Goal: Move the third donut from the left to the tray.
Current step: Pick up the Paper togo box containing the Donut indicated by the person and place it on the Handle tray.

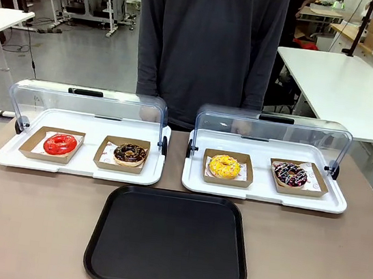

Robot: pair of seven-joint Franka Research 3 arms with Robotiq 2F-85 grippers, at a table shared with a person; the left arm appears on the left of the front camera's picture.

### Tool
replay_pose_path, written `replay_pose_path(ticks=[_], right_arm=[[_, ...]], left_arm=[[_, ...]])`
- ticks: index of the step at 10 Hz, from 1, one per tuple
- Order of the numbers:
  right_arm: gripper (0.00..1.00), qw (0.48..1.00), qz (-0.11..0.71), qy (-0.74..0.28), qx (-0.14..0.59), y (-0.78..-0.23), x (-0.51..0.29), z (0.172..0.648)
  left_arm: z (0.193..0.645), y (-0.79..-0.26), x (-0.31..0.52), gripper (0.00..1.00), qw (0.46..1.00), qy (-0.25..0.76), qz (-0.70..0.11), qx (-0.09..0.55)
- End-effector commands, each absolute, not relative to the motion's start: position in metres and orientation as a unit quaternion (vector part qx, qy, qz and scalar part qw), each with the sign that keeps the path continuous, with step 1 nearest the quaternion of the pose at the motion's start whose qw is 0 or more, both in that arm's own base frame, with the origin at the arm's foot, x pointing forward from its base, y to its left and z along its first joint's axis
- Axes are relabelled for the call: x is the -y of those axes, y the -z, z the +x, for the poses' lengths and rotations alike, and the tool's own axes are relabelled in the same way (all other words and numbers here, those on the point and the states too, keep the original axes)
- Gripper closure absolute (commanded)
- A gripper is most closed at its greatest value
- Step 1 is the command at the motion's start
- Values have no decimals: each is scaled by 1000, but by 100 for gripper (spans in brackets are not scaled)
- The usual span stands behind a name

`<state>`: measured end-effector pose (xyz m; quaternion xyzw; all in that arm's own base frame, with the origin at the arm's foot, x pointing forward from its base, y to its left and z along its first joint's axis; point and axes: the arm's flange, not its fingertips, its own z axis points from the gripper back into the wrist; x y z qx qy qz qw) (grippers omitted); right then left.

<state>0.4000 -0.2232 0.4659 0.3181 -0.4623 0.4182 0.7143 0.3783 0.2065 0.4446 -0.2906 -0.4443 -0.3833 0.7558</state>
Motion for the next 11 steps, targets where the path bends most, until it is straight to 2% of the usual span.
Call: replay_pose_path(ticks=[1, 11], right_arm=[[0, 710, 319, -422, 465, -467, 223, 399], [0, 710, 319, -422, 465, -467, 223, 399]], left_arm=[[379, -447, -207, 0, 752, 387, -292, 446], [379, -447, -207, 0, 752, 387, -292, 446]])
